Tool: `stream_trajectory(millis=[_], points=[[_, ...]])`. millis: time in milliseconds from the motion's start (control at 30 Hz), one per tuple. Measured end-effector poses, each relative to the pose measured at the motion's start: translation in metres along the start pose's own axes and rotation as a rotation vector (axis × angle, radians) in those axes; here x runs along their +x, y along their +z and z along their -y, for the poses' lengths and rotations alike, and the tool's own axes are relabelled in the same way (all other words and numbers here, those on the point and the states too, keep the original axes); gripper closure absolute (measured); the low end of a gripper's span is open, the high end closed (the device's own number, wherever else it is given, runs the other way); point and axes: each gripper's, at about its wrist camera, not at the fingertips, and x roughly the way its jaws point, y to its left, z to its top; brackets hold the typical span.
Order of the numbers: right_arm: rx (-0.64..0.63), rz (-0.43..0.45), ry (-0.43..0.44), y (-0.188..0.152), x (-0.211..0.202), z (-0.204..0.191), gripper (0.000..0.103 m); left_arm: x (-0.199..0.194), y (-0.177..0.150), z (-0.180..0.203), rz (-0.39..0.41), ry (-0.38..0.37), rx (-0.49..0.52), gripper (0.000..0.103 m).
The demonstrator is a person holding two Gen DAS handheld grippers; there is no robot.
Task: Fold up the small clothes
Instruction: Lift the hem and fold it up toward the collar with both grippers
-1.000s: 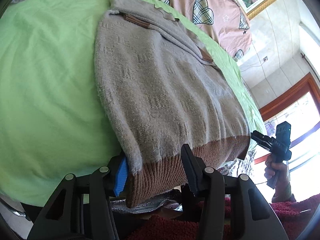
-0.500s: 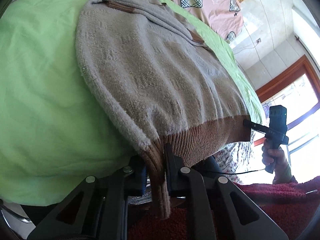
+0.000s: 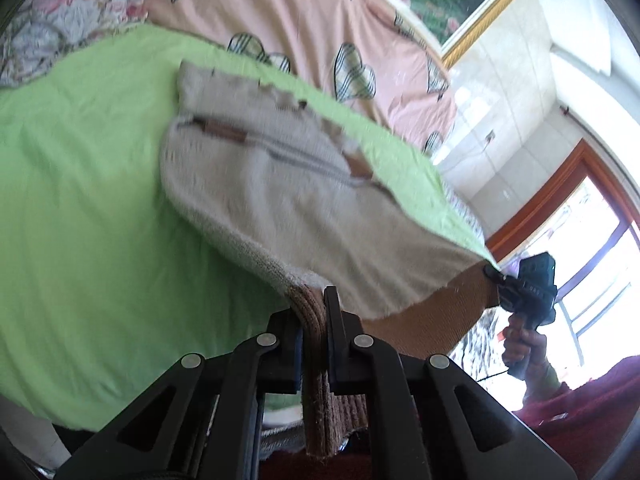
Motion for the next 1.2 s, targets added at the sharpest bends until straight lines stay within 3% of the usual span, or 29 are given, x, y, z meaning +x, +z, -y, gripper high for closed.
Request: stream_trajectory(millis=[267,567,733,1000,1200], points=[[-0.006,0.107,0.023,0.056,0.034,-0.001,0.094,0.023,0.063,-0.003,0.133,0.024,0.008,0.097],[-0.018,0.166,-0.057,0.145,0.098,0.017,0.094,0.072,0.159,-0.025,0.214,0.099,0.019,0.097],[-0.026,0.185,-0.054,0.195,0.141,0.030,0.094,0.098,0.208,-0.040,0.250,0.126,0.001,0.097],[0.009,0.172,-0.152,0.243,0.200,0.066,0.094,0.161,0.260,-0.081,0.223,0.188,-0.048,0.097],[0.032,0.113,-0.271,0.247,0.234,0.098,0.094,0.219,0.274,-0.121,0.143,0.262,-0.082,0.097]])
